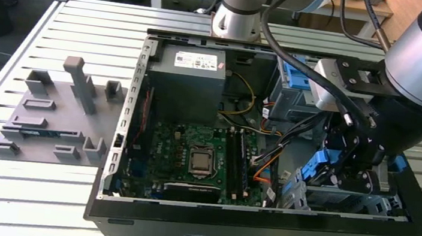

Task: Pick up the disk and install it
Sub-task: 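Insert the disk into the insertion slot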

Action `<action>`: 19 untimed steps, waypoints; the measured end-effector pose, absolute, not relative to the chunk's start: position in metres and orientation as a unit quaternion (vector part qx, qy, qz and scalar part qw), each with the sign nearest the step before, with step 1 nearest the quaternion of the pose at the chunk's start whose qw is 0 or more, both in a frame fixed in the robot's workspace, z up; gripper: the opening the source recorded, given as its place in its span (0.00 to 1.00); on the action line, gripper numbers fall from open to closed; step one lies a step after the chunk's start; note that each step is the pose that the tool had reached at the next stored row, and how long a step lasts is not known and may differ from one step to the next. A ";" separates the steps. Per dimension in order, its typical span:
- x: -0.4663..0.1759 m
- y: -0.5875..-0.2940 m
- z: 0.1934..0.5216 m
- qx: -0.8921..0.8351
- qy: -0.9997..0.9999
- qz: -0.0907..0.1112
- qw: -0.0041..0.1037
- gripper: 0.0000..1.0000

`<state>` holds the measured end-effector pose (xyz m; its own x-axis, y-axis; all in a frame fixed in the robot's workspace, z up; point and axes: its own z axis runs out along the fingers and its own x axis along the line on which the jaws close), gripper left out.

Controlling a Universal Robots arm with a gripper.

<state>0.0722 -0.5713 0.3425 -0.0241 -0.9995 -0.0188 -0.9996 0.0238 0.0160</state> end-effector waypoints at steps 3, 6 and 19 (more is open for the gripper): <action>0.072 -0.571 0.342 -0.699 0.715 0.012 0.001 0.36; 0.072 -0.571 0.342 -0.699 0.715 0.012 0.001 0.36; 0.072 -0.571 0.342 -0.699 0.715 0.012 0.001 0.30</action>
